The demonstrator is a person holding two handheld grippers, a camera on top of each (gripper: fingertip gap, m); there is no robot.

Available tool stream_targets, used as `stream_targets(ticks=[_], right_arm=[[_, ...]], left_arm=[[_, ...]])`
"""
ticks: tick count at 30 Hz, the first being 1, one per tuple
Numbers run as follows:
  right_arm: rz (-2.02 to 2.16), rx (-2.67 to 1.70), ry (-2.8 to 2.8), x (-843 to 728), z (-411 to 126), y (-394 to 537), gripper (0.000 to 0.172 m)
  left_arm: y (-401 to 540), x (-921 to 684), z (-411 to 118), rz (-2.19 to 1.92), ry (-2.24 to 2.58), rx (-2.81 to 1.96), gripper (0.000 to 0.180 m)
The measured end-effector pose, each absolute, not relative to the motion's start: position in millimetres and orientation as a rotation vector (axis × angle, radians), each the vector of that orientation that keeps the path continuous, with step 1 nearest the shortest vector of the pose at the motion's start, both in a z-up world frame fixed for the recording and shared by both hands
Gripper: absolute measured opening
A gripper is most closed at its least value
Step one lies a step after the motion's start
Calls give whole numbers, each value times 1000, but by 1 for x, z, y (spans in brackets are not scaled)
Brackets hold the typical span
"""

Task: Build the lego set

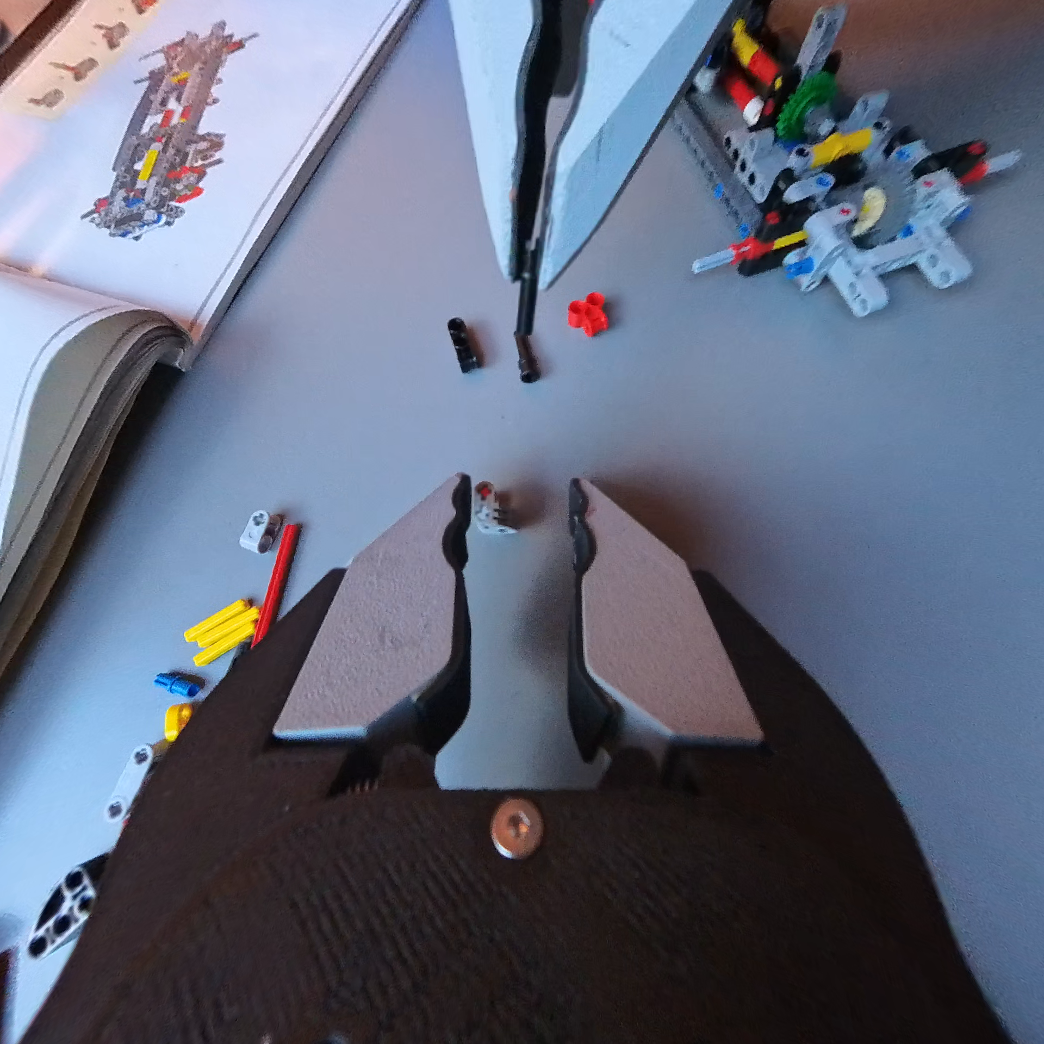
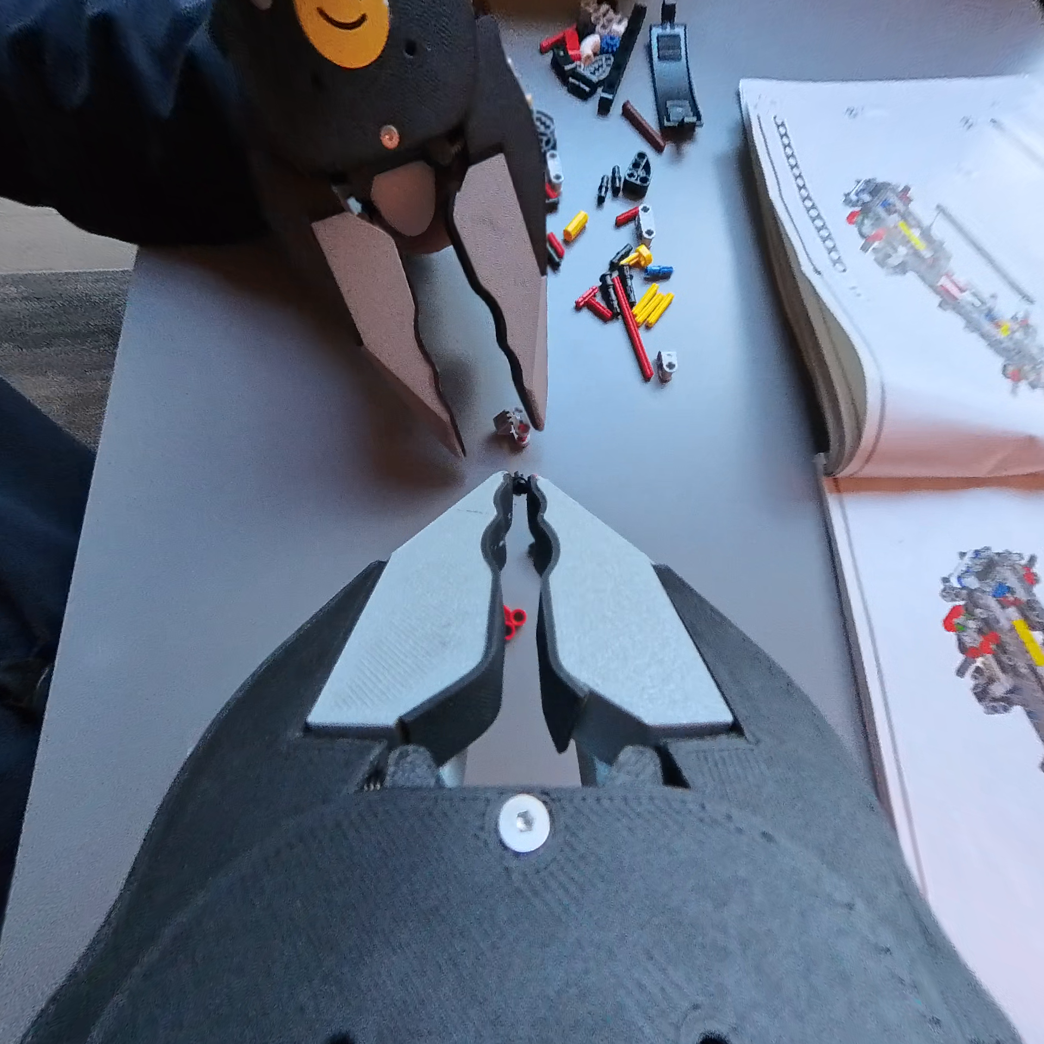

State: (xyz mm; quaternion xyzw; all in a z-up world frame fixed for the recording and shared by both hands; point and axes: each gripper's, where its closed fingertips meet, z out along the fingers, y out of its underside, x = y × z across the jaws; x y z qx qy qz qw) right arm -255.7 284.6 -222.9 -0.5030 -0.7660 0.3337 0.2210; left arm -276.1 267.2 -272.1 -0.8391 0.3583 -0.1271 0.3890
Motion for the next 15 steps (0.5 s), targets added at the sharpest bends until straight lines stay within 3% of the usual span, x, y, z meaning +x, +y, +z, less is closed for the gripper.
stream_targets(ticks=[9, 15], right_arm=[[973, -1444, -2170, -278, -236, 279, 2], [960, -1497, -2219, -288, -249, 275, 2]], left_arm=[[270, -292, -281, -290, 862, -2181, 29], [273, -288, -284, -306, 862, -2193, 15]])
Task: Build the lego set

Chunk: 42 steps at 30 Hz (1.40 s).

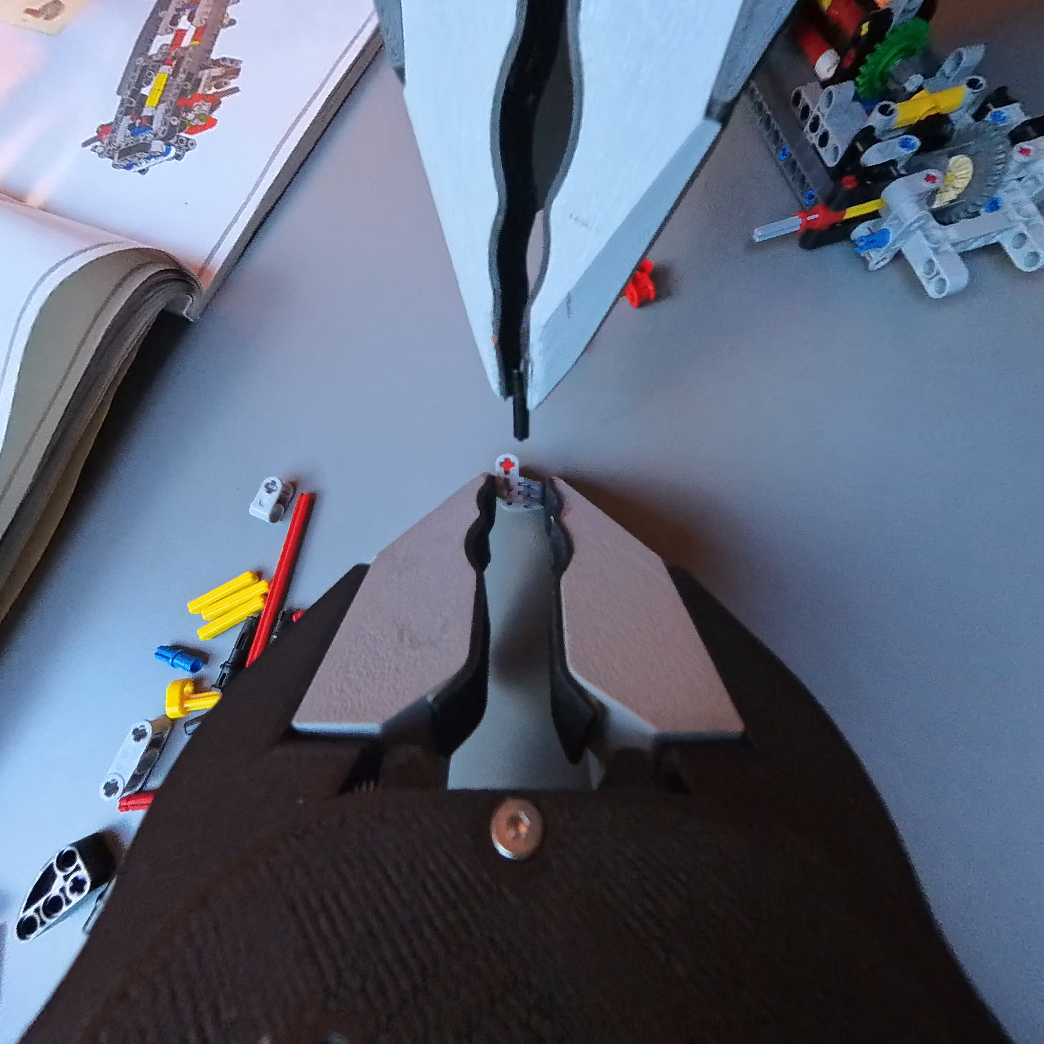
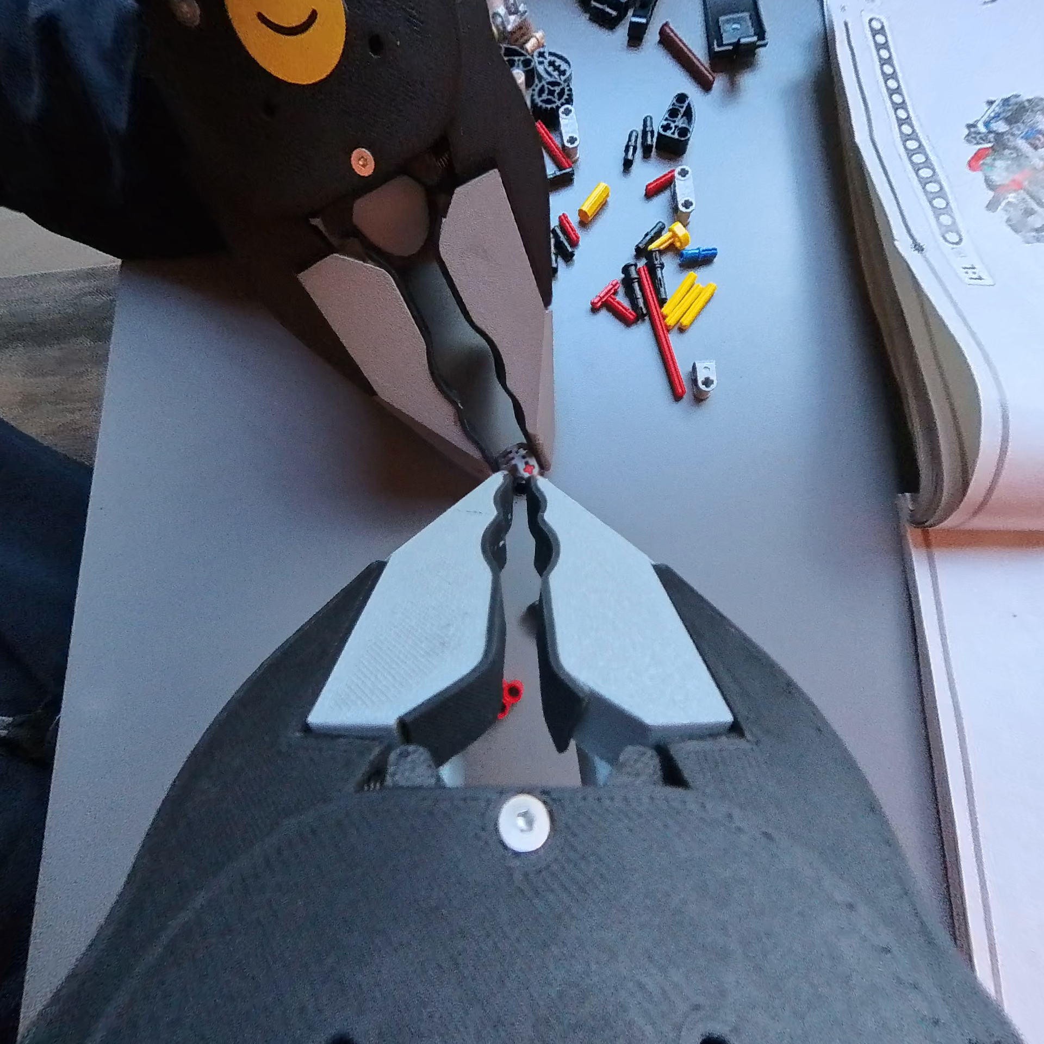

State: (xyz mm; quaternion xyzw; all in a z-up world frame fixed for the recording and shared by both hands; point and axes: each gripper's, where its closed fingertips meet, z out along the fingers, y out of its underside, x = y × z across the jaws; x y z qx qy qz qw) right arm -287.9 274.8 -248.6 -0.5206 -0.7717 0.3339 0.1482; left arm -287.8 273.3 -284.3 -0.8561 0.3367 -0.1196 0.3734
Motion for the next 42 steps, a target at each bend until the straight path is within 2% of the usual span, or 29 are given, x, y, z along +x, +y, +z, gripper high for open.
stream_targets(ticks=[13, 42], right_arm=[[953, -1597, -2231, -293, -254, 276, 1], [522, -1166, -2564, -291, -260, 275, 2]], left_arm=[[275, -287, -285, -354, 802, -2223, 14], [276, -285, -285, -332, 794, -2225, 13]])
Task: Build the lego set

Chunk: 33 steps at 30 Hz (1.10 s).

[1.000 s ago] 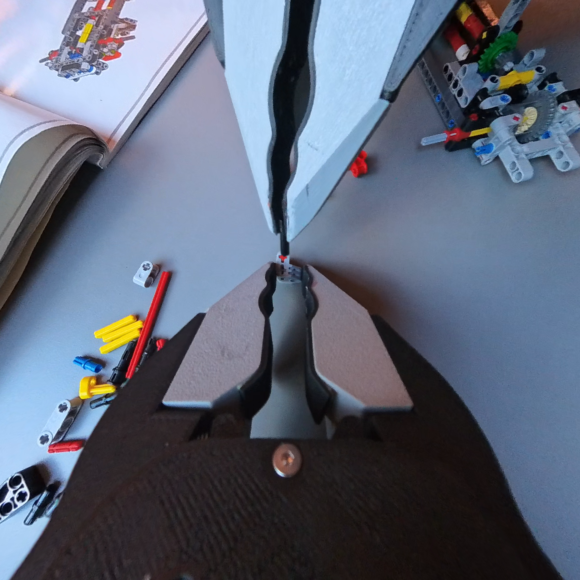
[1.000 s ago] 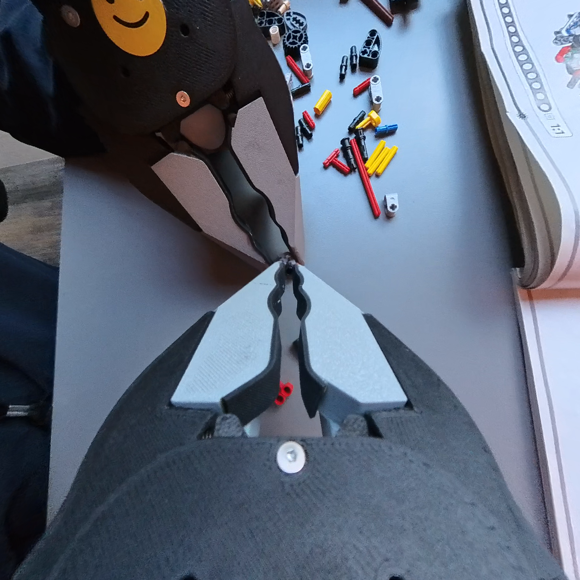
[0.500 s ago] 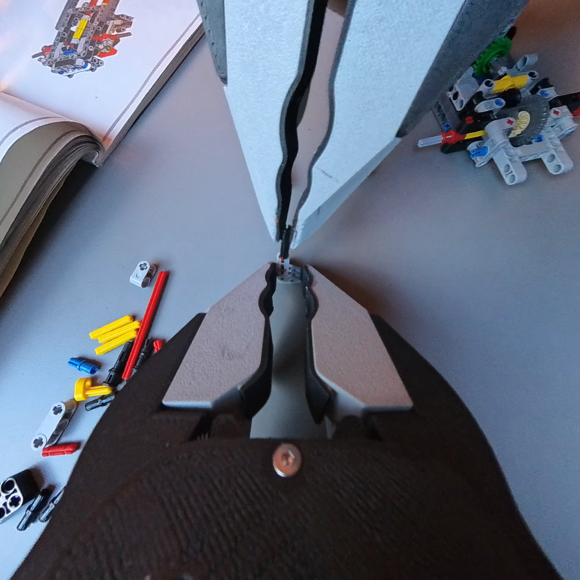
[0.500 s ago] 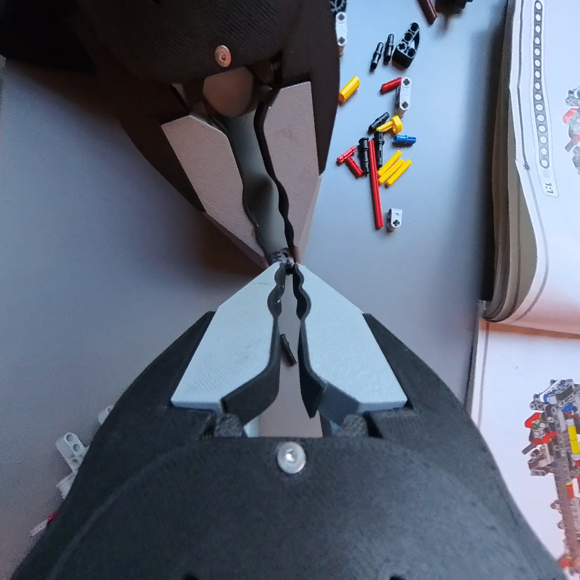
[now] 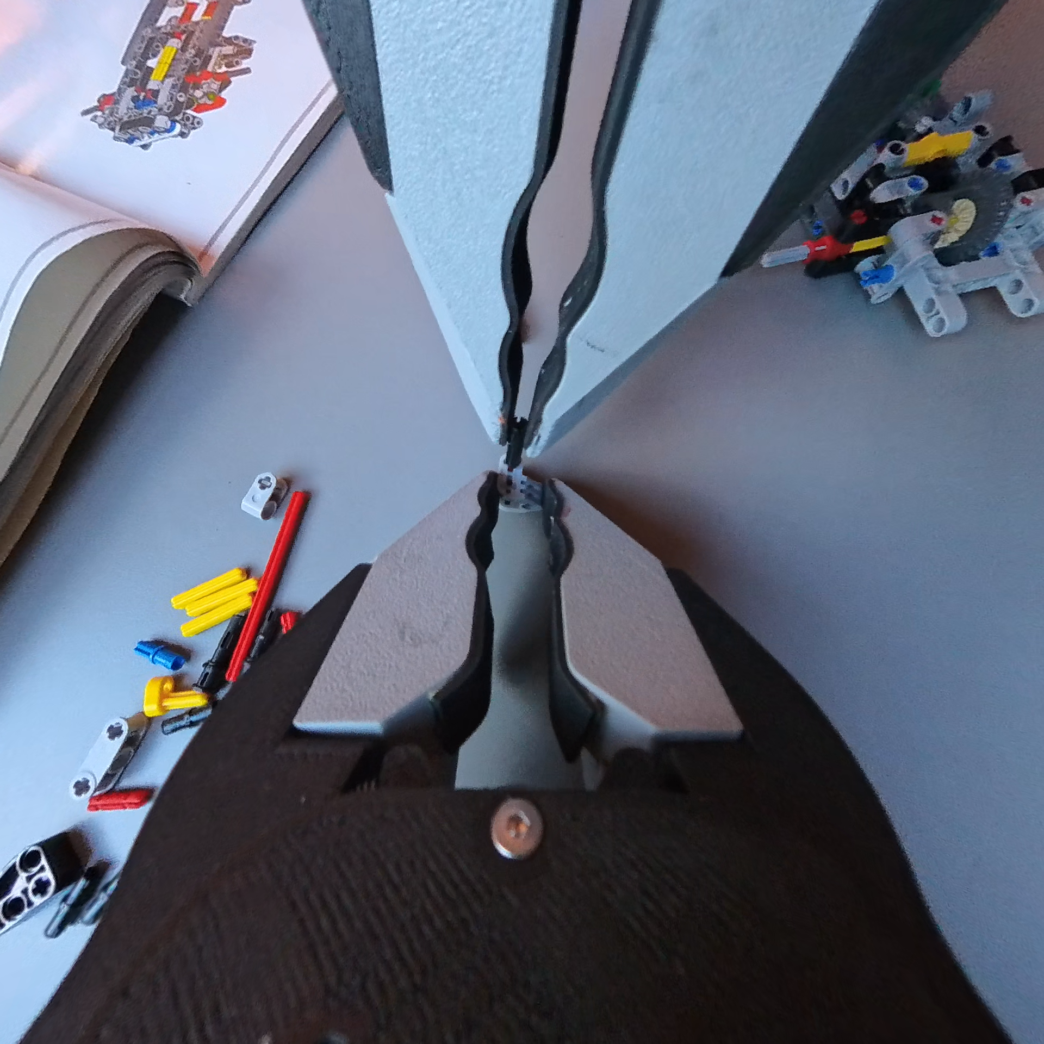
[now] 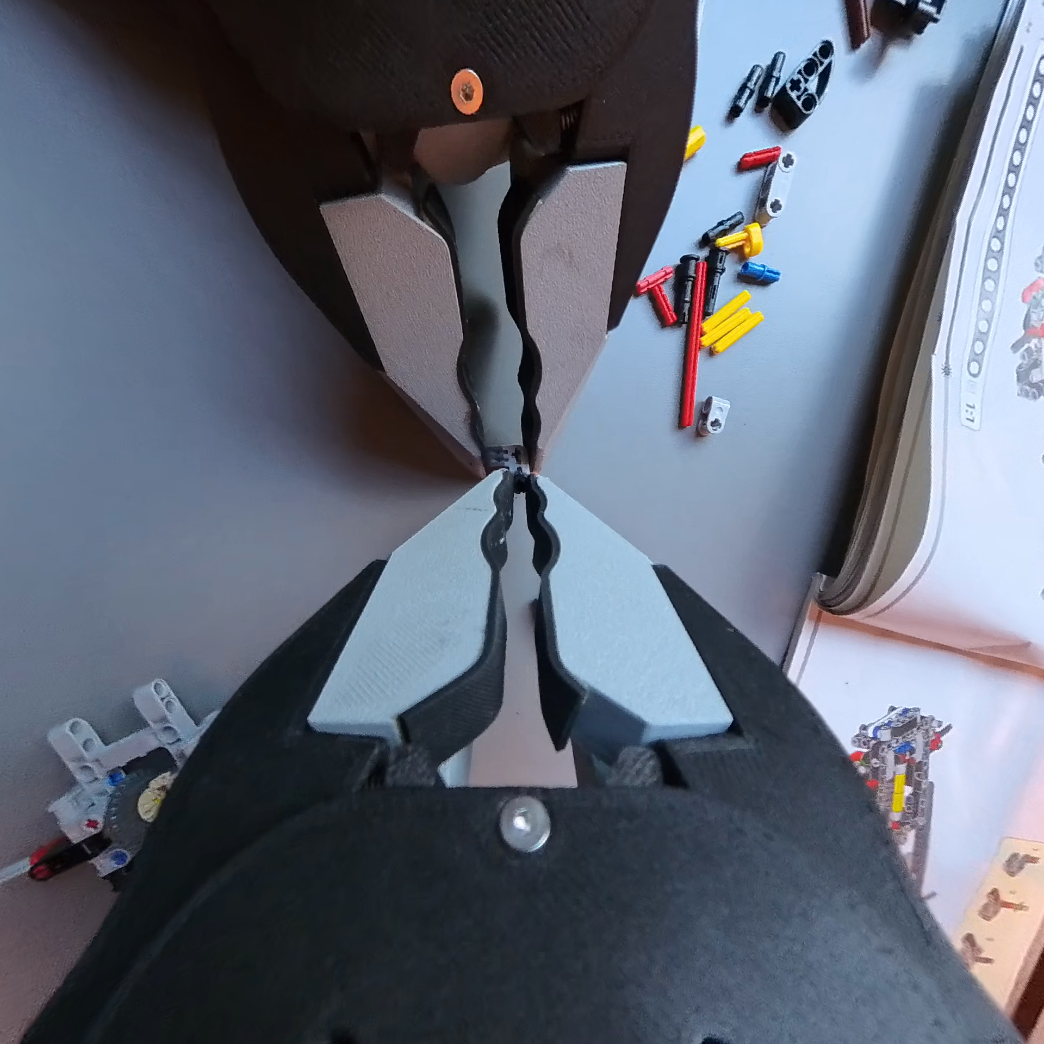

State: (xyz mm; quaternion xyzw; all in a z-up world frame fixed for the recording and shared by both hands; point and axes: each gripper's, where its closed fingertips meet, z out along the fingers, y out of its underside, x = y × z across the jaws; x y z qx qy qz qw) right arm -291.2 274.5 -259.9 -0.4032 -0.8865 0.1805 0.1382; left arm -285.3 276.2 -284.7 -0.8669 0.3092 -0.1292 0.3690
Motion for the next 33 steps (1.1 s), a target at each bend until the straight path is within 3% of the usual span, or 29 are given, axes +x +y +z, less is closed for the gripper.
stream_targets(ticks=[16, 33], right_arm=[[590, -1030, -2311, -274, -243, 279, 1], [546, -954, -2229, -262, -259, 271, 1]], left_arm=[[284, -269, -268, -287, 818, -2085, 12], [279, -257, -281, -135, 1016, -2069, 11]])
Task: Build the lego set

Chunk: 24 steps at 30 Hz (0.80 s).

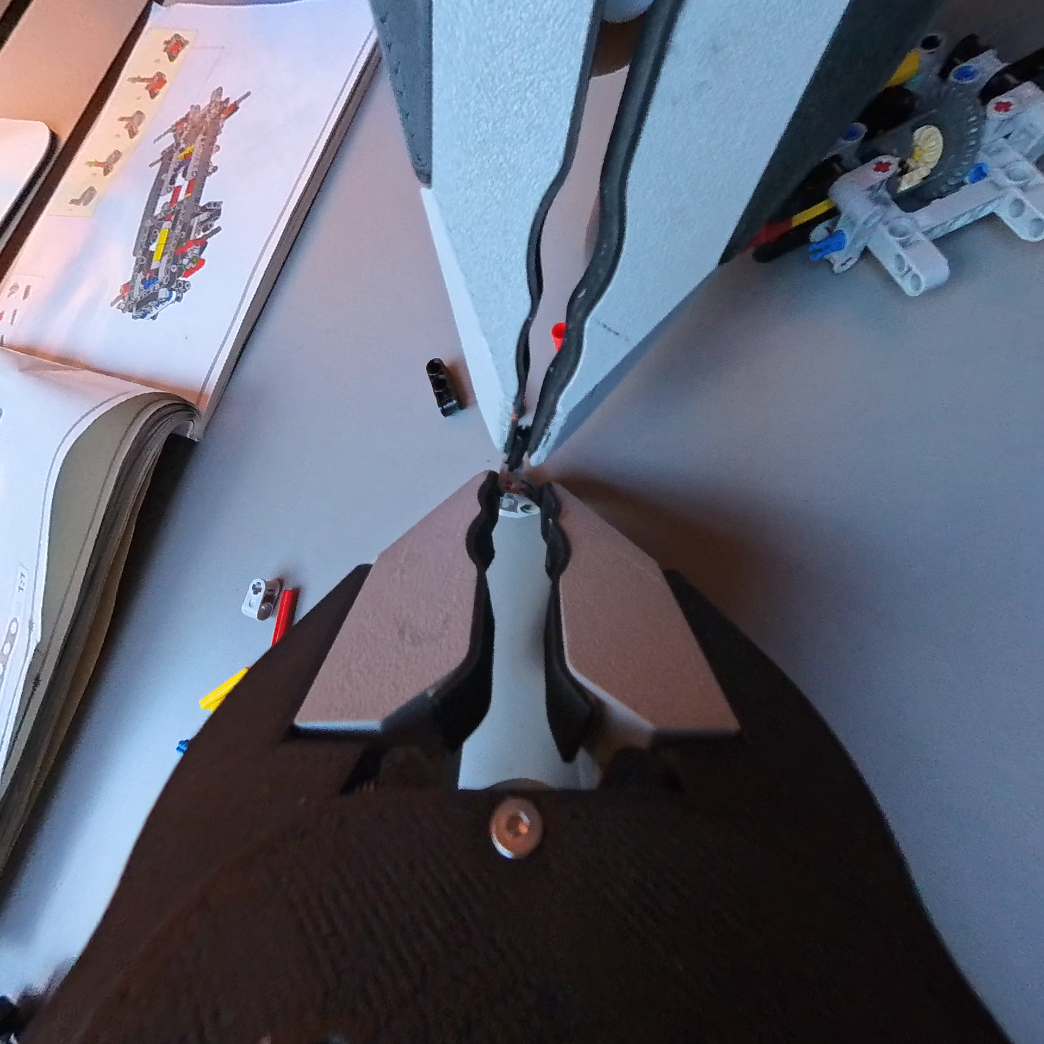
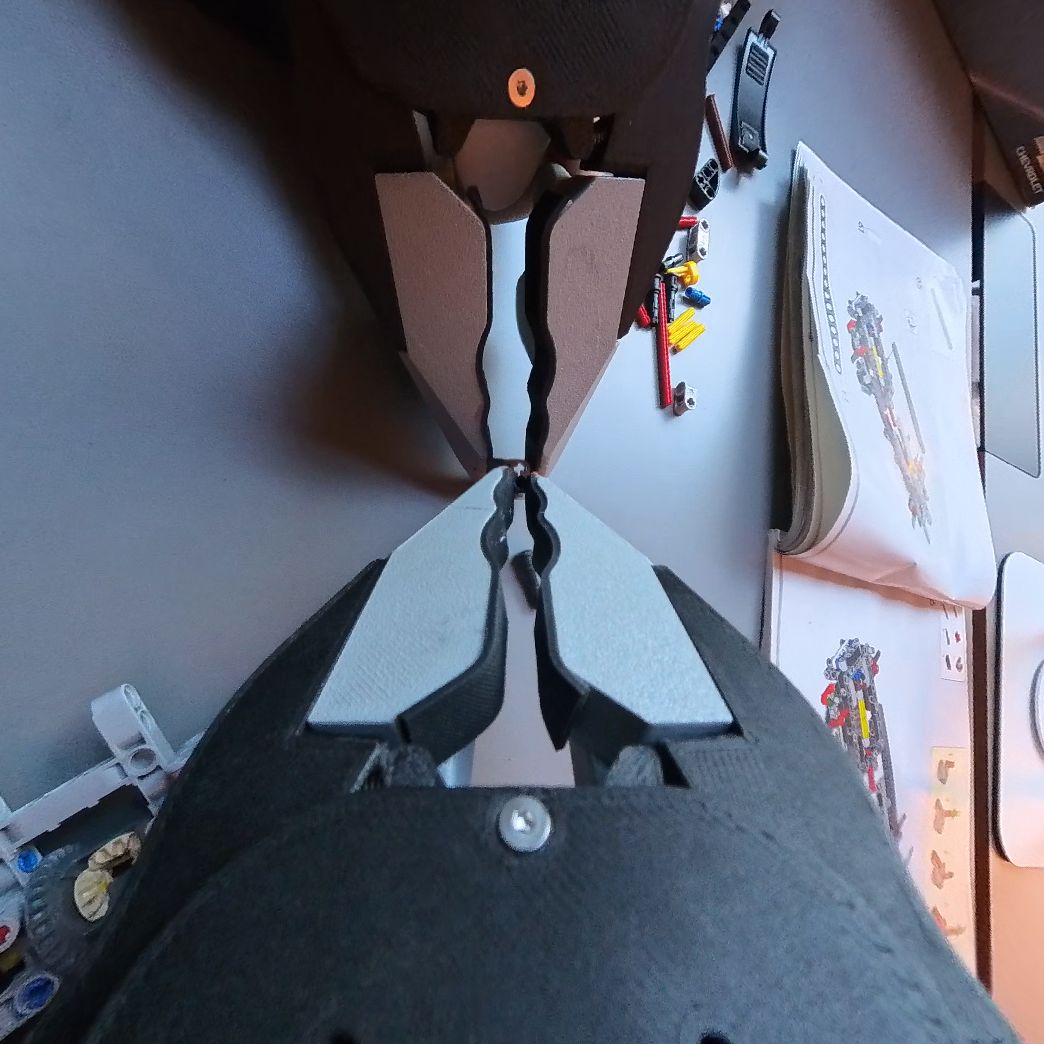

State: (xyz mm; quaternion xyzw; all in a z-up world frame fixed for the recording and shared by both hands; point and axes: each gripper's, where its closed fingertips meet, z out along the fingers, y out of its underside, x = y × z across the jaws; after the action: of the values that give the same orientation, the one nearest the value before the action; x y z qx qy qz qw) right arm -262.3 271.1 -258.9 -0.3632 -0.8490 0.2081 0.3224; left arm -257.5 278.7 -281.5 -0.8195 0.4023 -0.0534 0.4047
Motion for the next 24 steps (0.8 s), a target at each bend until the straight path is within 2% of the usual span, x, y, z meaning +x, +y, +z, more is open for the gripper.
stream_targets(ticks=[5, 21, 24], right_arm=[[449, -878, -2299, -257, -287, 265, 1], [857, -1297, -2064, -252, -243, 293, 0], [985, -1390, -2020, -256, -234, 292, 0]], left_arm=[[282, -250, -260, -286, 914, -1980, 6], [285, -252, -275, -298, 922, -2082, 9], [287, -255, -266, -456, 806, -2095, 9]])
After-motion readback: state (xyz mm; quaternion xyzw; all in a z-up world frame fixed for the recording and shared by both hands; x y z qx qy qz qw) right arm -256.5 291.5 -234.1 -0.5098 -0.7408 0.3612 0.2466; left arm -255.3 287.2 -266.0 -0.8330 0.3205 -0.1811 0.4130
